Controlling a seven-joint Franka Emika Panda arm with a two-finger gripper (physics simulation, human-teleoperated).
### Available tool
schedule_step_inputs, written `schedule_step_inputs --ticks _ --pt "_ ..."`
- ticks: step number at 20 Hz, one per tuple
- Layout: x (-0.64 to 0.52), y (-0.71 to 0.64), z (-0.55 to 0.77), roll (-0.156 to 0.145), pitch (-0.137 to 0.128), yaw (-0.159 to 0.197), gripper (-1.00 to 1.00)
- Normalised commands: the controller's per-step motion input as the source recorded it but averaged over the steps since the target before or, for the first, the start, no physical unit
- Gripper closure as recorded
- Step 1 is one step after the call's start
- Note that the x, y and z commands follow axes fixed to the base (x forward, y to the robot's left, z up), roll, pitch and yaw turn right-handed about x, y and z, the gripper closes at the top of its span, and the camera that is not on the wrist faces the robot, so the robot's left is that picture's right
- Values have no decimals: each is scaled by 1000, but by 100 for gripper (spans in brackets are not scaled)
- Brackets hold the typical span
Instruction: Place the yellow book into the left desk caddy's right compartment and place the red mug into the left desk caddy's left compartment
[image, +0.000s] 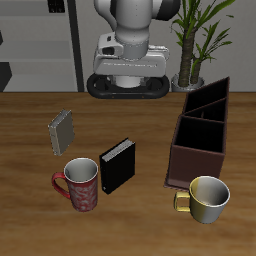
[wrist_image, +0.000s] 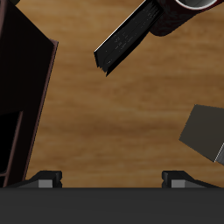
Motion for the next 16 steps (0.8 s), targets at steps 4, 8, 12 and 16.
schedule_step_inputs --ticks 4,8,12,16 --pt "46 -47 -60 8 16 0 -100" --pt "15 -332 -42 -15 -20 17 -100" --pt "-16 -387 18 -2 -29 -5 -100" --pt "-51 -609 38 23 -37 -34 -100"
